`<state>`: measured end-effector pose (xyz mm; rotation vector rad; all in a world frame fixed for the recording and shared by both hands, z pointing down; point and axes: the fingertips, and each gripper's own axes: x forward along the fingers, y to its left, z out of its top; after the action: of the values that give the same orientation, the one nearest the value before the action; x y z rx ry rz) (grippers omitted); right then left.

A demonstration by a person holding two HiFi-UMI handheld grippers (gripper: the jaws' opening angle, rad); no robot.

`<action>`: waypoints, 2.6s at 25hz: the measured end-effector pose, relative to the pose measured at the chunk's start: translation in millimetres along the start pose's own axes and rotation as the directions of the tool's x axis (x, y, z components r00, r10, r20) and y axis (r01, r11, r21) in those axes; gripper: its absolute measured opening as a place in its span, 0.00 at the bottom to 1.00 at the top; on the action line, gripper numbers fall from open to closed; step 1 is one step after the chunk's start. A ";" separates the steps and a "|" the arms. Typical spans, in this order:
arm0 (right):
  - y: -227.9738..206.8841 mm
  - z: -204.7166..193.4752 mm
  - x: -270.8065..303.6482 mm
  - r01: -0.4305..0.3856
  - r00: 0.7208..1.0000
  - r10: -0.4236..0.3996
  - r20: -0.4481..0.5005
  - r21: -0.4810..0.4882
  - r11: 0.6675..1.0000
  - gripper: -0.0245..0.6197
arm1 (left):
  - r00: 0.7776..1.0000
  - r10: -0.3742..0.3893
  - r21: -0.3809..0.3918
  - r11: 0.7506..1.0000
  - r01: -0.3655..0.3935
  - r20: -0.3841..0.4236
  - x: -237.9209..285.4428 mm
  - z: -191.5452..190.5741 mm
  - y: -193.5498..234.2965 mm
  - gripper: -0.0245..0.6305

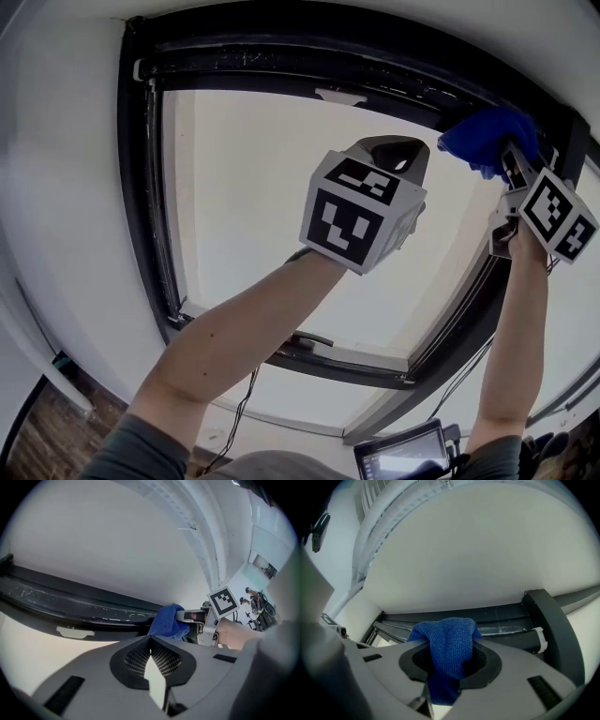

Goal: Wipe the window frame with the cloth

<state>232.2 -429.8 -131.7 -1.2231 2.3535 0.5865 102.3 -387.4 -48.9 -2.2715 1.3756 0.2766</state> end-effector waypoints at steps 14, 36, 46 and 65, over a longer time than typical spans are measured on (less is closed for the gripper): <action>124.3 -16.0 55.7 -0.100 0.995 0.100 0.013 0.040 0.994 0.23 | 0.988 0.148 -0.004 0.989 -0.148 -0.050 -84.9 -10.5 102.1 0.05; 326.3 -17.8 116.3 -0.283 0.959 0.282 0.014 0.071 0.957 0.23 | 0.930 0.354 0.077 0.934 -0.348 -0.095 -240.3 4.3 230.9 0.05; 434.3 -29.6 155.2 -0.356 0.934 0.358 -0.006 0.105 0.929 0.23 | 0.894 0.433 0.096 0.901 -0.424 -0.115 -319.3 10.9 291.6 0.05; 546.2 -40.4 203.4 -0.483 0.872 0.490 -0.017 0.135 0.865 0.23 | 0.847 0.519 0.136 0.852 -0.505 -0.112 -360.5 29.7 336.6 0.05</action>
<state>-337.0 -299.3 -115.2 -0.5820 2.7110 0.5493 -362.7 -221.9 -26.4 -1.8302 2.0194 0.2059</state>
